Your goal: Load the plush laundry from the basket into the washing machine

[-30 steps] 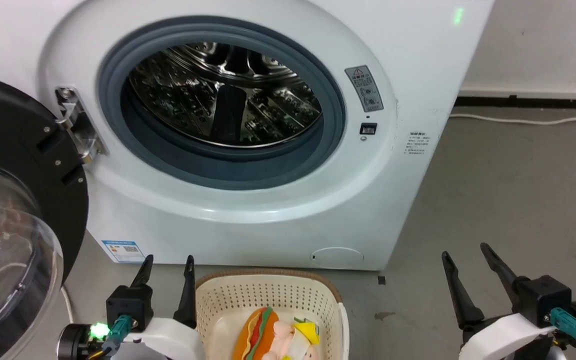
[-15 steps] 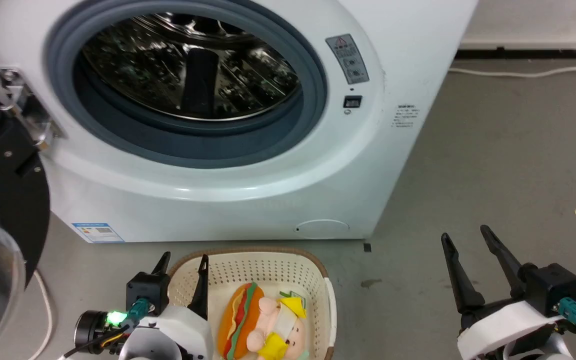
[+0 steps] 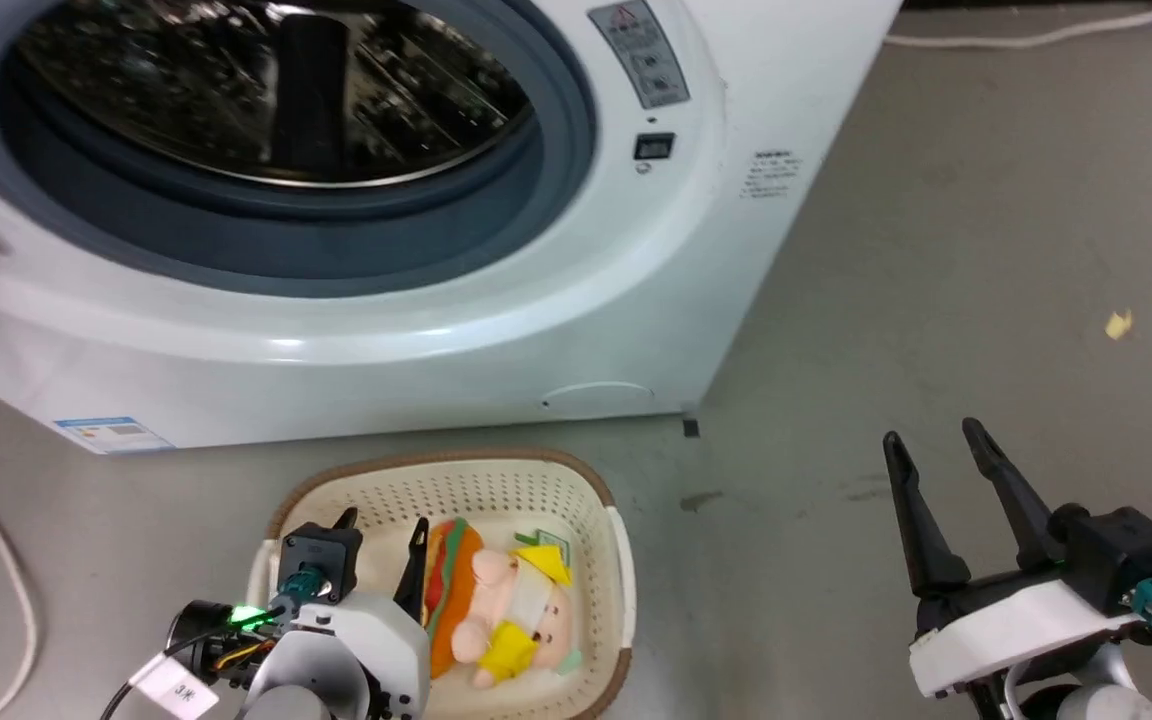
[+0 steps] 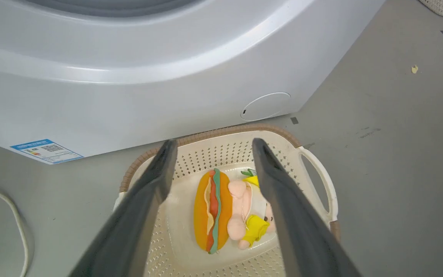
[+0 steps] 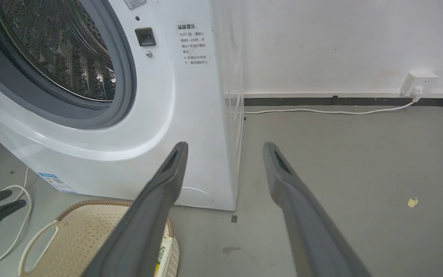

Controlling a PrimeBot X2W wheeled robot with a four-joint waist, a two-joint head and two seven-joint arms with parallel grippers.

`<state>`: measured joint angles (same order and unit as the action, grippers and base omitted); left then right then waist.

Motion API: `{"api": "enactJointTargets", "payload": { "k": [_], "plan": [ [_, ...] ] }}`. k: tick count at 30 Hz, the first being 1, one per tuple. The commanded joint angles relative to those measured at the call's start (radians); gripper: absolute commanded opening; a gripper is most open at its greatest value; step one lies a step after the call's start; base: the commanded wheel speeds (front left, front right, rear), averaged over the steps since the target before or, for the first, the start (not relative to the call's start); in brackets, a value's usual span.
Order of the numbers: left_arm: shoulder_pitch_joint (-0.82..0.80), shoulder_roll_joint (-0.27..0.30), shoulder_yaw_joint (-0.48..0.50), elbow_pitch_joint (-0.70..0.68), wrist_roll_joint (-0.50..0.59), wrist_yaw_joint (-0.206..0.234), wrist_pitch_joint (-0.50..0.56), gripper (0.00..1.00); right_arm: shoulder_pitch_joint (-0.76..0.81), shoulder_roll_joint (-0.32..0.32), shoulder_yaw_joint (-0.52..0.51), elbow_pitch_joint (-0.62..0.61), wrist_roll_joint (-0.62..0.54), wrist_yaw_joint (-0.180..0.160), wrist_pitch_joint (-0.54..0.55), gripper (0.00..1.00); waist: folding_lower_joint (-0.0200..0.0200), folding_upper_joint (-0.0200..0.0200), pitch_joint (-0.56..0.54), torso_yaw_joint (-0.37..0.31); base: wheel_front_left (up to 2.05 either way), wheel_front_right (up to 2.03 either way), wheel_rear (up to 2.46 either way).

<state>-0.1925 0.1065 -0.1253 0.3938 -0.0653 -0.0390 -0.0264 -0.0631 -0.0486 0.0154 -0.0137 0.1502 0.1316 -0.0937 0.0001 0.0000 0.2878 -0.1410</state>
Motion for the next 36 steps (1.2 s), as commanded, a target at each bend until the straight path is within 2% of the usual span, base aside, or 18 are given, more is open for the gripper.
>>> {"api": "enactJointTargets", "payload": {
  "k": [1, 24, 36],
  "plan": [
    [-0.024, 0.006, -0.009, 0.024, -0.008, -0.007, 0.004, 1.00, -0.019, -0.001, 0.004, -0.007, 0.013, 0.000, -0.011, 1.00, -0.0001, 0.0000, 0.018, -0.015, 0.00, 0.00, 0.00],
    [-0.198, 0.116, -0.088, 0.326, -0.060, -0.029, 0.087, 1.00, -0.065, -0.001, 0.034, -0.012, 0.116, -0.001, -0.059, 1.00, -0.0001, 0.0000, 0.214, -0.132, 0.00, 0.00, 0.00],
    [-0.308, 0.148, -0.141, 0.456, -0.079, -0.035, 0.143, 1.00, -0.086, -0.001, 0.044, -0.023, 0.162, -0.001, -0.084, 1.00, -0.0001, 0.0000, 0.314, -0.170, 0.00, 0.00, 0.00]
  ]
}}
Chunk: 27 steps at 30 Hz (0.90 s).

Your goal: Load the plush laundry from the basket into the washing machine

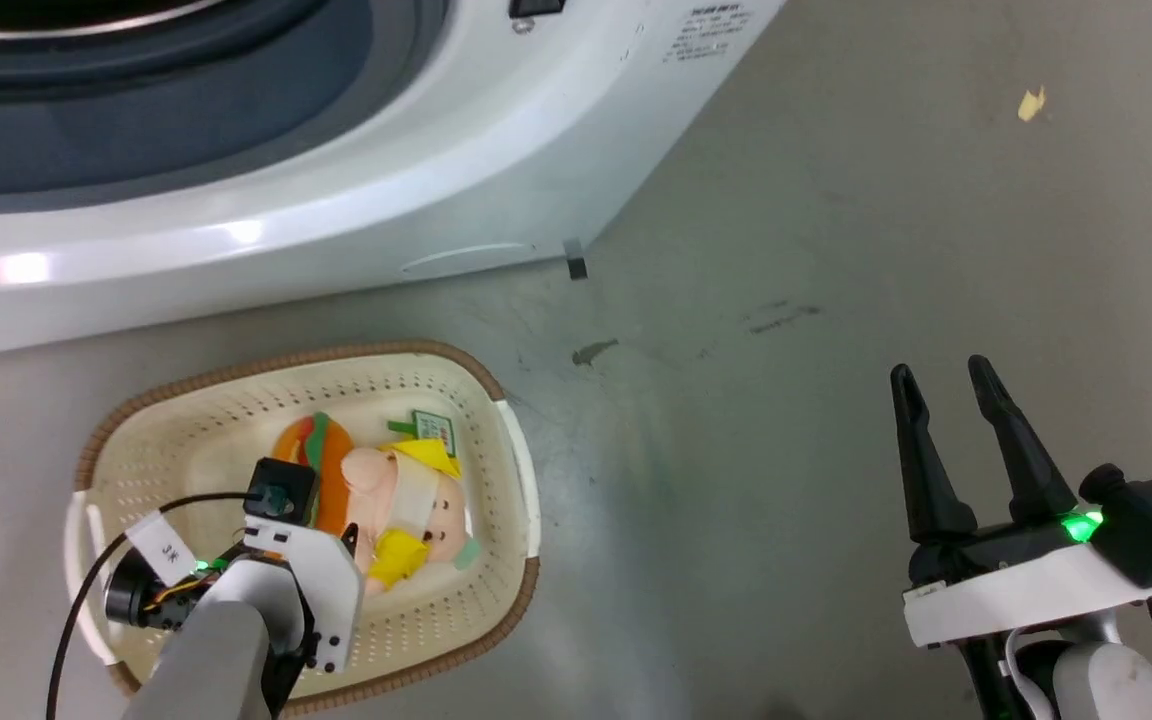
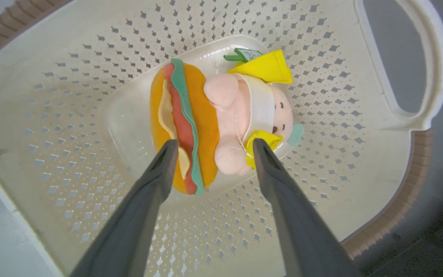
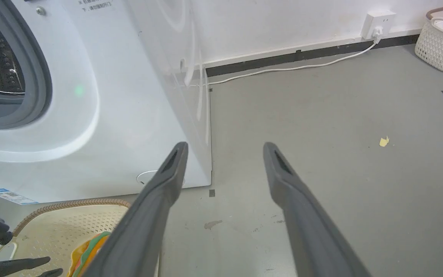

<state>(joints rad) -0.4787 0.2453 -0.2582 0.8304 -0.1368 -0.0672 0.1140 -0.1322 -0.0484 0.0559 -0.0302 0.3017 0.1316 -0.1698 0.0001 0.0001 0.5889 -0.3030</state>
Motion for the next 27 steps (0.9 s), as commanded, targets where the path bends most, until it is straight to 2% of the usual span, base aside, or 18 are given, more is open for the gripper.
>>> {"api": "enactJointTargets", "payload": {
  "k": [1, 16, 27],
  "plan": [
    [-0.031, 0.012, -0.013, 0.030, -0.010, -0.008, 0.007, 1.00, -0.018, -0.001, 0.004, -0.007, 0.015, -0.001, -0.010, 1.00, -0.0001, -0.0001, 0.021, -0.012, 0.00, 0.00, 0.00],
    [-0.190, 0.053, -0.100, 0.186, -0.022, -0.022, 0.068, 1.00, -0.042, -0.001, 0.018, -0.021, 0.080, -0.001, -0.041, 1.00, -0.0001, -0.0001, 0.149, -0.063, 0.00, 0.00, 0.00],
    [-0.306, 0.090, -0.168, 0.300, -0.021, 0.021, 0.093, 1.00, -0.054, -0.002, 0.027, -0.031, 0.148, -0.001, -0.064, 1.00, -0.0001, -0.0001, 0.251, -0.100, 0.00, 0.00, 0.00]
  ]
}}
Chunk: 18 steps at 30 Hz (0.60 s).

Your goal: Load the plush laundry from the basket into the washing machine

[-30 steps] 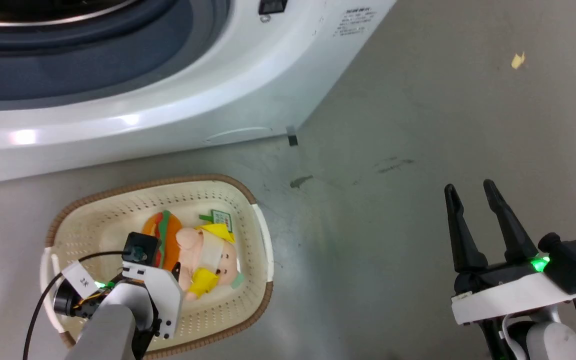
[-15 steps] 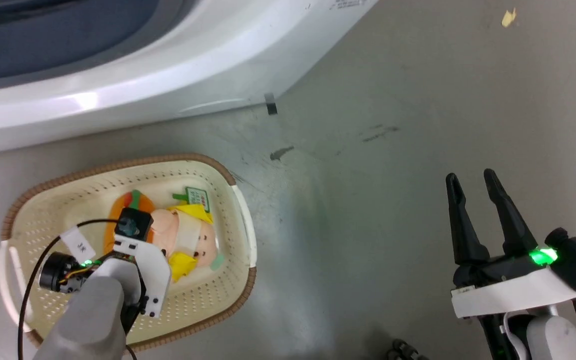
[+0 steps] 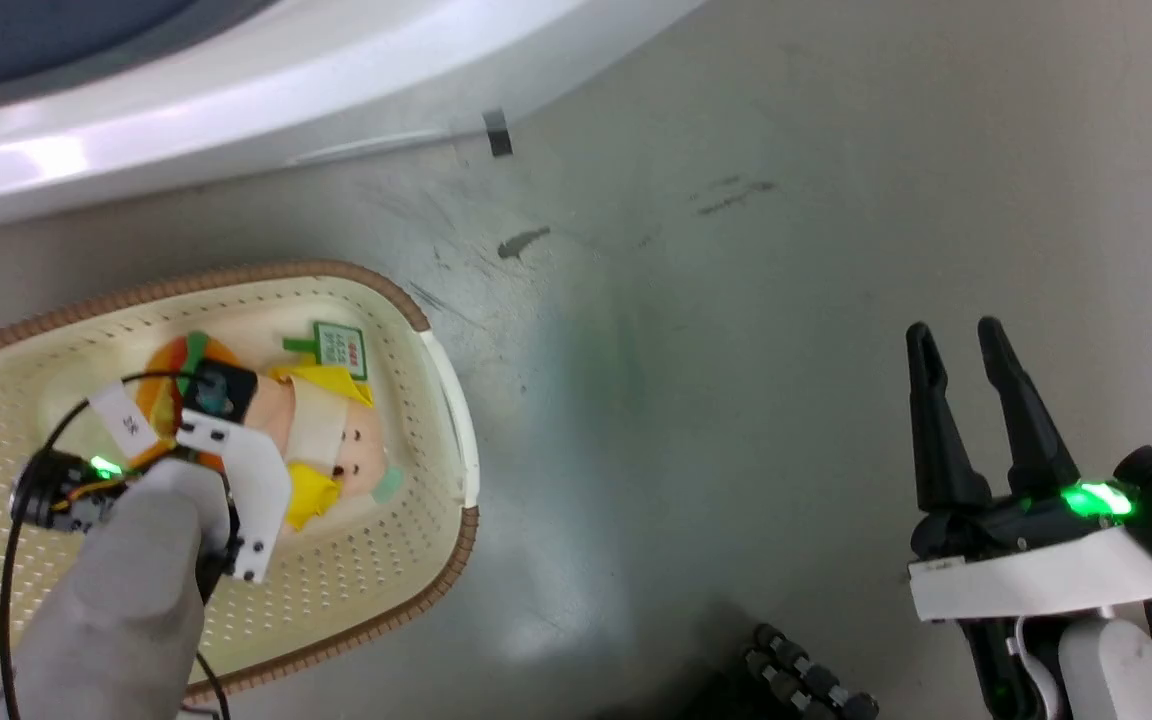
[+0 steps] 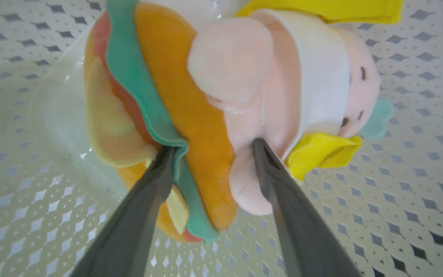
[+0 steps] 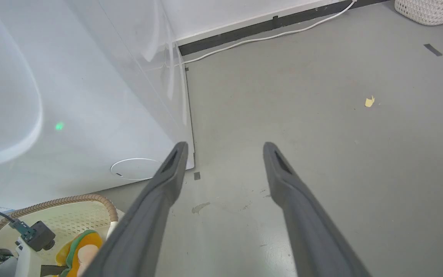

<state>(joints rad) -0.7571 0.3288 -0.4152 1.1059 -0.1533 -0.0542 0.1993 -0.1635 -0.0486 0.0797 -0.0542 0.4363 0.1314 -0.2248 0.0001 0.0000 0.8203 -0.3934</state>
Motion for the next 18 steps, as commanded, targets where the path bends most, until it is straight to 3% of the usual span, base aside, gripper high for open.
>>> {"api": "enactJointTargets", "payload": {
  "k": [1, 6, 7, 8, 9, 10, 18],
  "plan": [
    [-0.038, 0.007, -0.017, 0.035, -0.005, 0.012, 0.010, 1.00, -0.025, -0.001, 0.004, -0.008, 0.019, -0.001, -0.011, 1.00, -0.0001, 0.0000, 0.028, -0.013, 0.00, 0.00, 0.00],
    [-0.079, 0.021, -0.037, 0.089, -0.020, 0.023, 0.025, 1.00, -0.039, -0.001, 0.015, -0.009, 0.047, -0.001, -0.022, 1.00, -0.0001, 0.0000, 0.071, -0.031, 0.00, 0.00, 0.00],
    [-0.085, 0.024, -0.036, 0.101, -0.029, 0.025, 0.034, 0.81, -0.042, -0.002, 0.017, -0.008, 0.053, -0.001, -0.024, 1.00, -0.0001, 0.0000, 0.078, -0.035, 0.00, 0.00, 0.00],
    [-0.090, 0.027, -0.030, 0.113, -0.043, 0.030, 0.045, 0.48, -0.046, -0.002, 0.018, -0.007, 0.058, -0.001, -0.026, 1.00, -0.0001, 0.0000, 0.085, -0.039, 0.00, 0.00, 0.00],
    [-0.094, 0.027, -0.024, 0.124, -0.056, 0.034, 0.051, 0.33, -0.049, -0.002, 0.019, -0.006, 0.064, -0.001, -0.028, 1.00, -0.0001, 0.0000, 0.090, -0.044, 0.00, 0.00, 0.00],
    [-0.098, 0.027, -0.024, 0.135, -0.064, 0.037, 0.049, 0.00, -0.053, -0.002, 0.021, -0.004, 0.069, -0.001, -0.030, 1.00, -0.0001, 0.0000, 0.094, -0.049, 0.00, 0.00, 0.00],
    [-0.081, 0.041, -0.005, 0.166, -0.118, 0.039, -0.025, 0.00, -0.100, -0.002, 0.057, 0.018, 0.091, -0.001, -0.037, 1.00, -0.0001, 0.0000, 0.055, -0.084, 0.00, 0.00, 0.00]
  ]
}}
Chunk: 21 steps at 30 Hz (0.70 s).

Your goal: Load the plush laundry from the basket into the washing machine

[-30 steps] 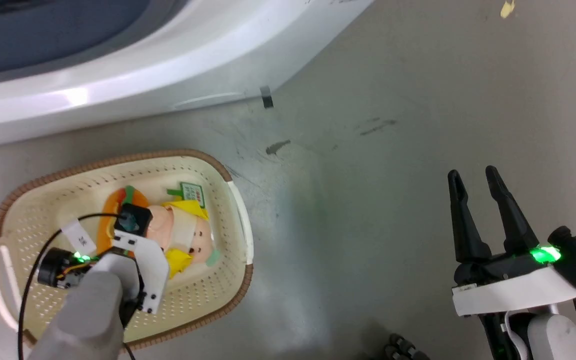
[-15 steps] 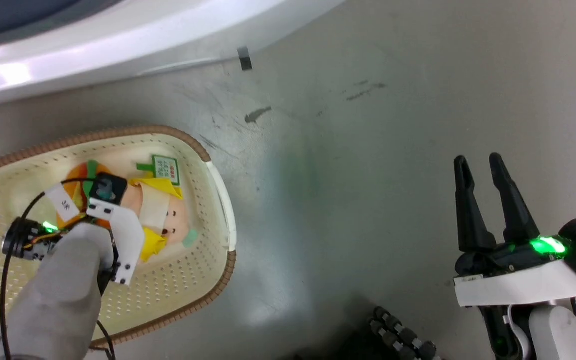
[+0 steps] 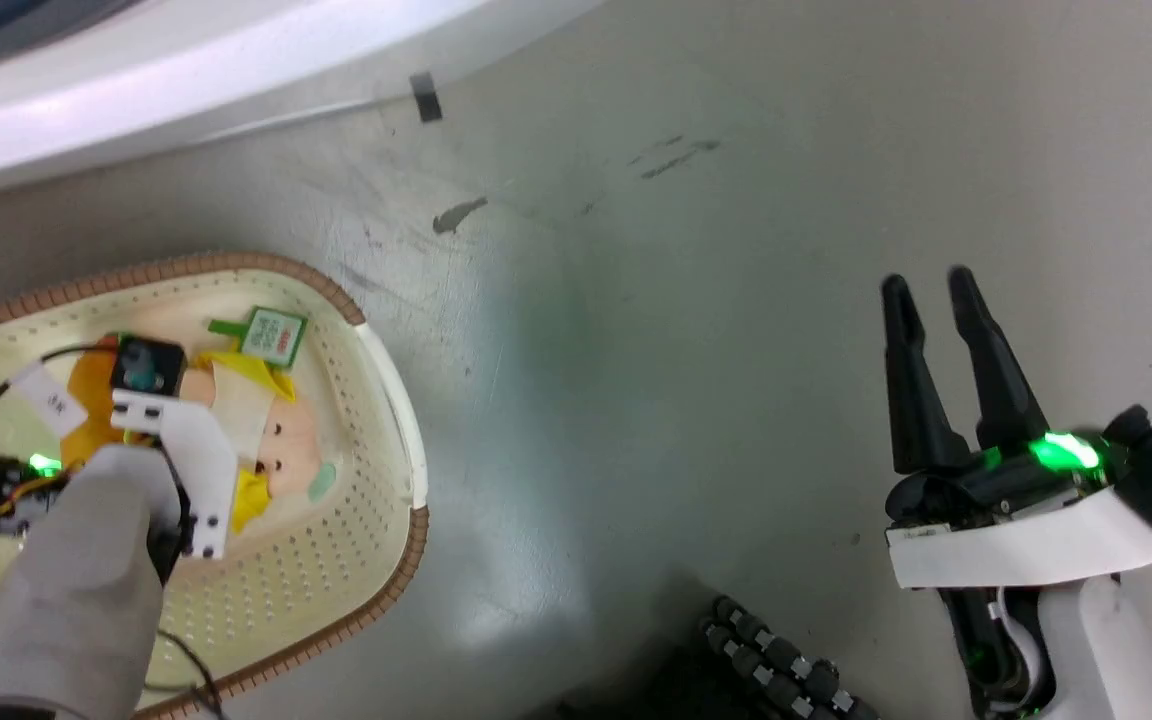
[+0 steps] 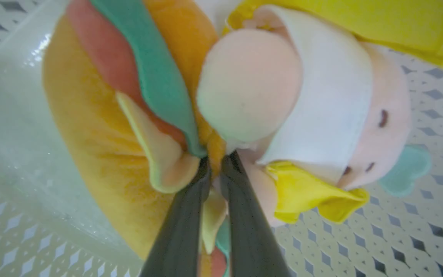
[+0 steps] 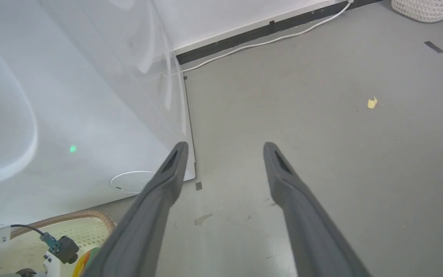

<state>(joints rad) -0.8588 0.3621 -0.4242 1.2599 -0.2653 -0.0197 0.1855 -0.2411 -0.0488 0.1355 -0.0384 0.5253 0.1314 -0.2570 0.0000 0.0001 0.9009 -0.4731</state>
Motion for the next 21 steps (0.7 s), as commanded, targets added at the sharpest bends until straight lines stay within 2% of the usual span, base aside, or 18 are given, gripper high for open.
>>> {"api": "enactJointTargets", "payload": {
  "k": [1, 11, 21],
  "plan": [
    [0.030, 0.002, 0.006, 0.012, -0.011, 0.004, -0.023, 0.00, -0.025, -0.001, -0.002, 0.004, -0.003, -0.001, -0.005, 1.00, 0.0000, -0.0001, -0.044, 0.003, 0.00, 0.00, 0.00],
    [0.141, -0.096, 0.004, -0.008, -0.051, -0.037, -0.174, 0.00, 0.003, -0.001, -0.042, 0.012, -0.125, -0.001, -0.005, 1.00, 0.0000, -0.0001, -0.302, 0.125, 0.00, 0.00, 0.00],
    [0.281, -0.178, -0.011, -0.040, -0.085, -0.084, -0.359, 0.00, 0.100, -0.001, -0.072, 0.030, -0.276, -0.001, -0.005, 1.00, 0.0000, -0.0001, -0.564, 0.261, 0.00, 0.00, 0.00]
  ]
}}
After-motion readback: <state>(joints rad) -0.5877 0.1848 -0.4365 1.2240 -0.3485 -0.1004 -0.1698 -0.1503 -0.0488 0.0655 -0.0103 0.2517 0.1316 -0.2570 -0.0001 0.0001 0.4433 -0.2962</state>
